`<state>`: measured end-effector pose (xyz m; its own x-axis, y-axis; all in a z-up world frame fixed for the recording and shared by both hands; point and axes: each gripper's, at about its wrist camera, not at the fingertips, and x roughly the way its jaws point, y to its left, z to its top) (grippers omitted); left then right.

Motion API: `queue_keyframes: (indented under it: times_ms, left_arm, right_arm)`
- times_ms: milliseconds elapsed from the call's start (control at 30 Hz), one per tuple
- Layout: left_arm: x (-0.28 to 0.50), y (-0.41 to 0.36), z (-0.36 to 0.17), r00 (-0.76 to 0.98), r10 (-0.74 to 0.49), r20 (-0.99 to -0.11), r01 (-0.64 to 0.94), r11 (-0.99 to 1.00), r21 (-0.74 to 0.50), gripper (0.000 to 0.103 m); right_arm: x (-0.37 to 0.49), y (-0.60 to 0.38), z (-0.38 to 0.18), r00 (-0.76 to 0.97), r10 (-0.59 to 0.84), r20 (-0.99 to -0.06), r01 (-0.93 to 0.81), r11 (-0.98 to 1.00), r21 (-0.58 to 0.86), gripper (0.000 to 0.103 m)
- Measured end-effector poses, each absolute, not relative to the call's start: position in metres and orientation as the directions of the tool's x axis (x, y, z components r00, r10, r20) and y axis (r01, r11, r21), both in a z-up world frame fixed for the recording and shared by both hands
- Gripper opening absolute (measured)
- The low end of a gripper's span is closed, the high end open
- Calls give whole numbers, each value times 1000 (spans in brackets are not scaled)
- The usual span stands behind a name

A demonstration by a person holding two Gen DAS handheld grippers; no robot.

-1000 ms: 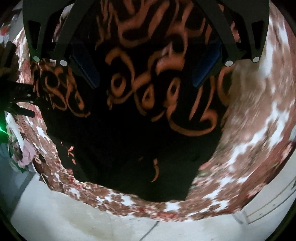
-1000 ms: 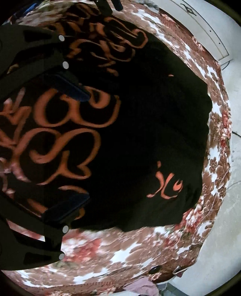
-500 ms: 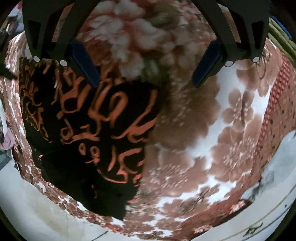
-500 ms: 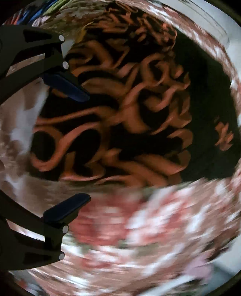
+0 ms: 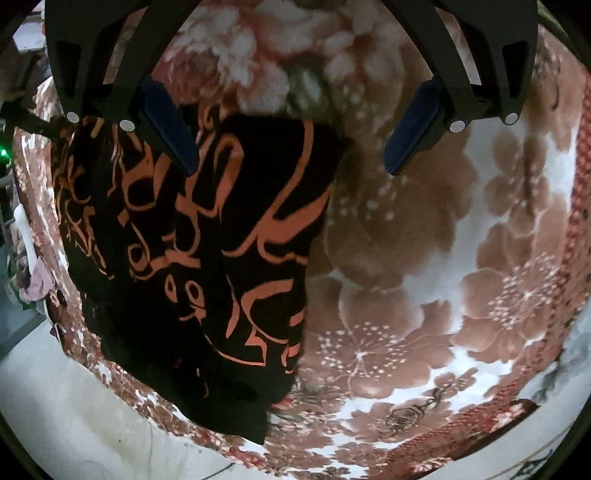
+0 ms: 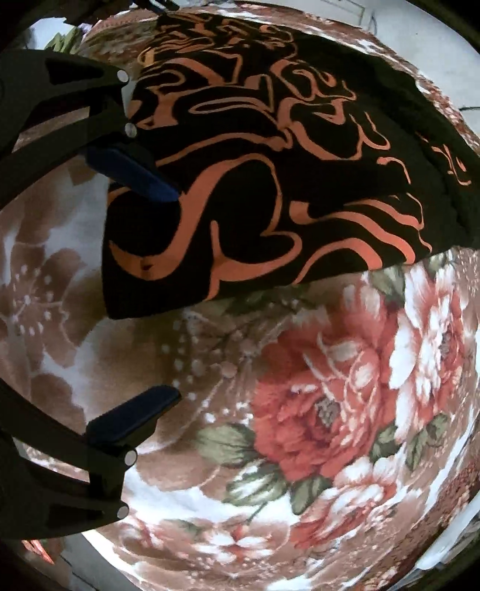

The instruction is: Fold large clothes

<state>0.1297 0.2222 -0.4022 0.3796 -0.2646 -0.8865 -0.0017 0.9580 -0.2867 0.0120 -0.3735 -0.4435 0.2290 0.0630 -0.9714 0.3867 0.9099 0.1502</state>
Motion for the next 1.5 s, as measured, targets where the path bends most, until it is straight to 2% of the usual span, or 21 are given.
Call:
queue_keyframes:
  times_ms: [133,267,367,467,567,667,733,800,867,900,933,967,1033,1100,1200,1267,1300,1333,1367,1400,1500]
  left_arm:
    - [140,207,-417,310,-410,-858,54,909,-414,97]
    - [137,191,-428,279,-383,-881,123,924,-363,97]
    - [137,191,-426,252,-391,-885,123,920,-371,97]
    - [144,183,-407,218,-480,-850,183,875,-447,97]
    - [149,174,-401,259,-440,-860,264,888,-375,97]
    - [157,191,-429,231,-373,-898,154,926,-345,94]
    - [157,206,-442,199,-382,-903,95,924,-370,87]
    - [154,210,-438,207,-393,-896,94,920,-381,86]
    - [153,214,-438,192,-430,-882,79,903,-423,85]
    - [153,213,-438,193,-438,-878,77,899,-431,84]
    - [154,212,-438,206,-428,-880,81,904,-420,77]
    - [155,210,-437,221,-408,-886,92,913,-398,59]
    - [157,201,-434,231,-363,-903,106,932,-348,52]
    - [160,197,-436,186,-373,-909,96,928,-361,50]
    - [167,205,-441,118,-382,-916,54,924,-378,48]
    - [173,207,-434,93,-409,-908,56,913,-405,44]
    - [175,205,-434,83,-399,-913,85,916,-393,44]
    - [175,205,-438,76,-390,-918,102,919,-382,52]
    - [174,207,-446,70,-397,-915,116,914,-388,55]
    - [173,208,-451,73,-412,-908,116,908,-403,56]
    - [171,207,-453,86,-430,-899,122,900,-419,60]
  right_arm:
    - [19,-370,-452,258,146,-955,394,886,242,98]
    - [30,-361,-457,271,160,-949,380,888,258,99]
    - [29,-360,-451,286,233,-929,419,842,340,99]
    - [34,-349,-444,222,198,-955,405,872,275,98]
    - [36,-337,-450,224,196,-955,404,873,274,99]
    - [39,-333,-454,211,182,-960,433,863,259,99]
    - [42,-327,-445,222,207,-953,444,848,288,97]
    - [50,-325,-434,220,214,-952,436,851,292,92]
    - [53,-321,-431,207,221,-953,415,863,290,92]
    - [53,-321,-433,197,221,-955,408,867,285,90]
    - [56,-320,-440,174,214,-961,402,876,267,87]
    - [57,-320,-446,153,204,-967,400,882,250,77]
    - [57,-318,-450,139,187,-973,405,885,228,72]
    - [59,-315,-446,127,192,-973,416,881,228,51]
    - [63,-312,-434,108,191,-976,408,886,219,34]
    - [64,-310,-432,99,180,-979,397,895,204,34]
    - [65,-310,-434,97,172,-980,390,900,197,44]
    - [65,-311,-437,97,158,-983,385,905,183,53]
    - [66,-312,-441,99,142,-985,383,908,170,71]
    - [67,-313,-447,100,119,-988,392,908,149,79]
    - [69,-320,-456,121,111,-986,421,894,152,81]
